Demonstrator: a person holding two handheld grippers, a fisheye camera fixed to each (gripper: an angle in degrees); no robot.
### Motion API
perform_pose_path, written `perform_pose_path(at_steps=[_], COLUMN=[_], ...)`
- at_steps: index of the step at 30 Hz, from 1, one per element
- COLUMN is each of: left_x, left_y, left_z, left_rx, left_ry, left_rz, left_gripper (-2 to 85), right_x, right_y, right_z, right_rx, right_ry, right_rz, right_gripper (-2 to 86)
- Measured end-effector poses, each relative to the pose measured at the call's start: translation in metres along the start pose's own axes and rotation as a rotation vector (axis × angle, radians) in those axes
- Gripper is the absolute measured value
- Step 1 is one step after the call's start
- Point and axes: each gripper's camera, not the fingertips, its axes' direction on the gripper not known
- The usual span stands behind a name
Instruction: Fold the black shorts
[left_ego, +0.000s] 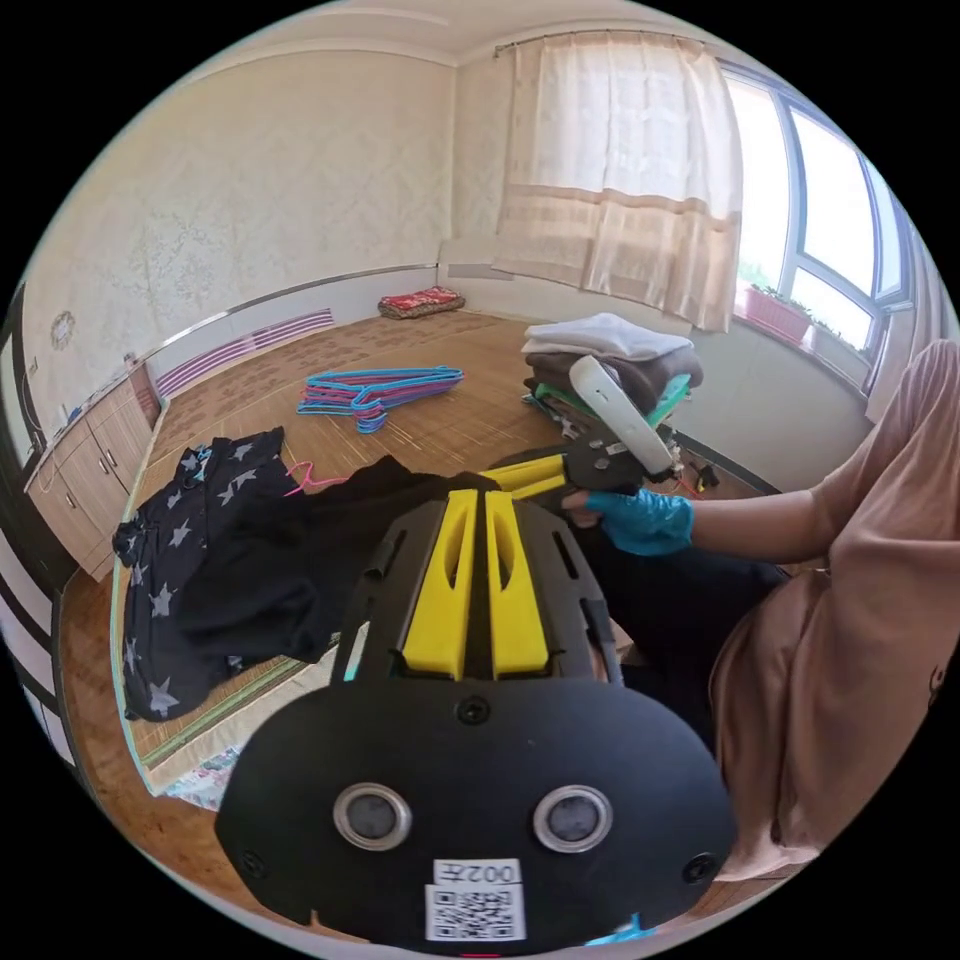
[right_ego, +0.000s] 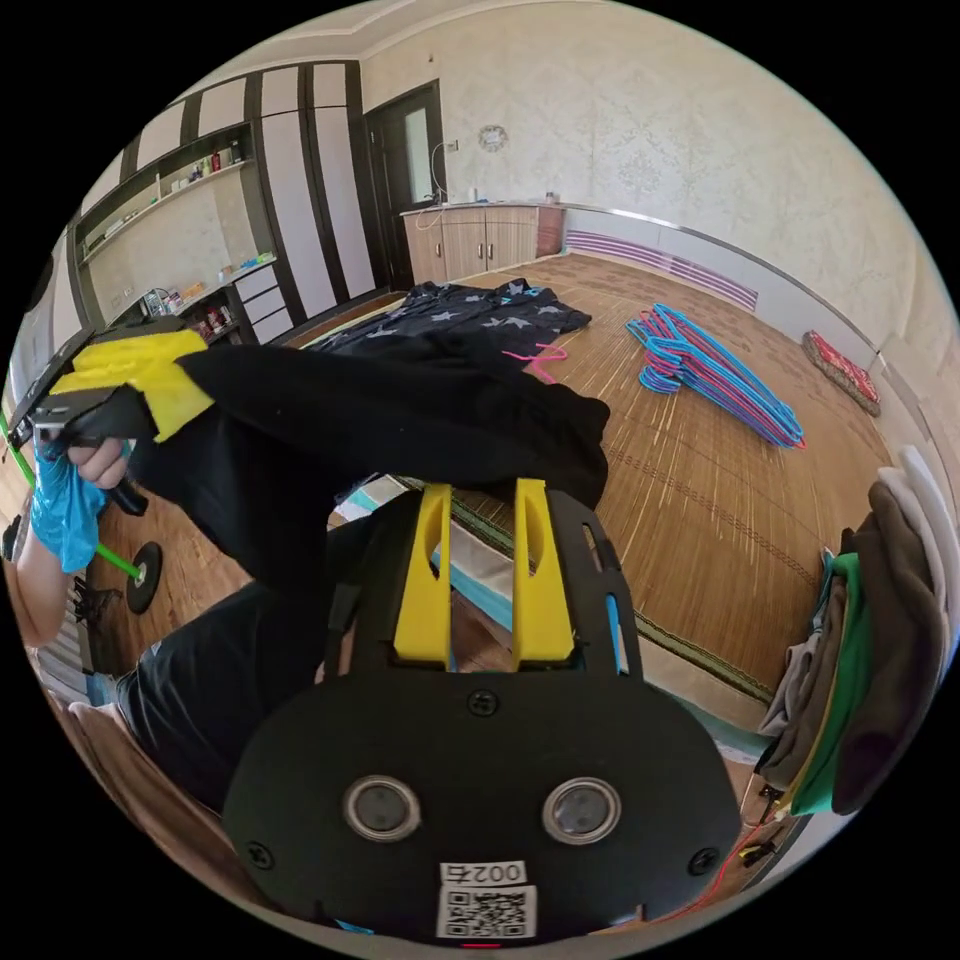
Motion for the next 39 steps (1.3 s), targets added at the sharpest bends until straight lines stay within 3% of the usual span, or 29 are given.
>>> perform_pose_path(at_steps=[6,11,21,29,34,39], left_x=[0.015,0.030,0.065,0.076,0.071,0.069], left_y=[0.020,0.026,0.033,0.047,0.050,0.051], left_z=[-0.005,-0.012,-0.029,-0.049,-0.060,-0.059], left_rx=[-0.037,-0.063,-0.110,-0.104,-0.081,-0.053], left_ry=[0.107,0.081,0.093,-0.032,-0.016,0.043], left_rz=[-0.021,0.001,0.086,0.054,0.017,0.010], left_gripper=[-1.0,-1.0,-1.0,-1.0,-0.9,-0.9], right_x=[0.002,0.003,-0.017,-0.024,-0.013,-0.017], right_y=[0.019,0.034,0.056,0.068,0.075,0.070], right_z=[-0.015,-0.036,-0.041,-0.057,-0.057,-0.042], right_rx=[0.033,0.062,-0.048,-0.058,-0.100,-0.106], right_ry=[-0.021,-0.005,0.029,0.101,0.090,0.038], right_rz=[-0.008,-0.023,-0.198,-0.232,-0.225,-0.247], right_gripper=[0.6,-0.6,8.9,10.0,14.1,11.4])
